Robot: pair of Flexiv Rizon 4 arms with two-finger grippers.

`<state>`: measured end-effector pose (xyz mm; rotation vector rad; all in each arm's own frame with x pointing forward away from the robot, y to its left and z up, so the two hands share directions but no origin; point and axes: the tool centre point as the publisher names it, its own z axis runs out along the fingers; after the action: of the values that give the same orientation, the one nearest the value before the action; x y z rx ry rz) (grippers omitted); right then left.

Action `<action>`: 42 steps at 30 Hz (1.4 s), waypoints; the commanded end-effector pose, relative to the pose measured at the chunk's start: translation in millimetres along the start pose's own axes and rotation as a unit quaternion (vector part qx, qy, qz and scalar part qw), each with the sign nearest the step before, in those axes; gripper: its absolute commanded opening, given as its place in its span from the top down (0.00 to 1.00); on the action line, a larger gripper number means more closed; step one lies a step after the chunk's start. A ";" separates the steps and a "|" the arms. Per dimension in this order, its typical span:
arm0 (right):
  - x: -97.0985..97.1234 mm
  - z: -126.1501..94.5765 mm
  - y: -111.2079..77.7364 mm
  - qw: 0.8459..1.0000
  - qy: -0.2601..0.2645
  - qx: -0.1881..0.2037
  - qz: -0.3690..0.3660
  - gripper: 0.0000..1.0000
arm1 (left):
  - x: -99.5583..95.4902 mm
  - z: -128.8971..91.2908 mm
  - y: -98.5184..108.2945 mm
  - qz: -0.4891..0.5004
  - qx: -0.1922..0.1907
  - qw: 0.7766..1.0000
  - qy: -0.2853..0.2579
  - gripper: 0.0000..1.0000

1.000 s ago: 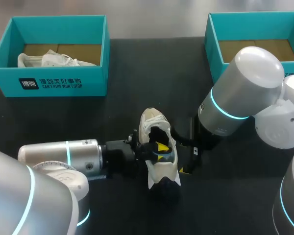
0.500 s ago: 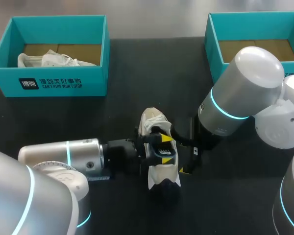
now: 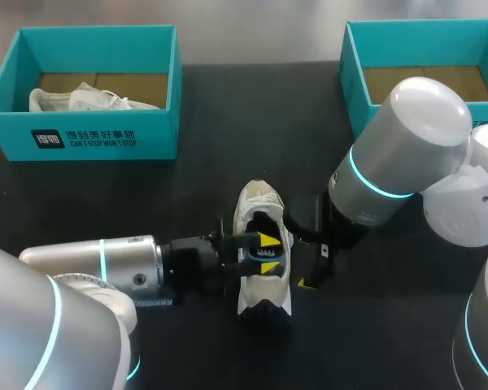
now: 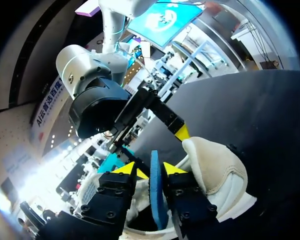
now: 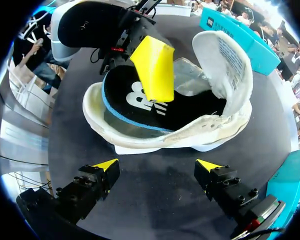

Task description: Take the shoe out of the shoebox, open the shoe tongue, remove and reinsert the insole, then place the shoe into the shoebox

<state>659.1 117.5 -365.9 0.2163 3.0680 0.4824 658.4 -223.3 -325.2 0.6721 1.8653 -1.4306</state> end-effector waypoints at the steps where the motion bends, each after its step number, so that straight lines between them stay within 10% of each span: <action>1: 0.8 0.9 0.2 1.000 -0.001 0.000 0.000 0.00 | 0.1 8.0 6.7 0.001 0.012 1.000 0.020 1.00; 11: 0.8 0.9 0.2 1.000 -0.001 0.000 0.000 0.00 | 14.4 27.0 47.1 0.034 0.021 0.997 0.072 1.00; 20: 0.8 0.9 0.2 1.000 -0.001 0.000 0.000 0.00 | 3.6 22.5 28.9 0.031 0.027 0.997 0.068 1.00; 28: 0.8 0.9 0.2 1.000 -0.001 0.000 0.000 0.00 | -2.4 14.8 20.6 -0.002 0.025 0.997 0.072 0.54; 42: 0.8 0.9 0.2 1.000 -0.001 0.000 0.000 0.00 | -19.3 -13.6 -5.4 -0.041 0.036 0.994 0.095 0.50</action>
<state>659.1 117.5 -365.9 0.2163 3.0680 0.4824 664.8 -222.7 -313.6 0.7783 1.9921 -1.5338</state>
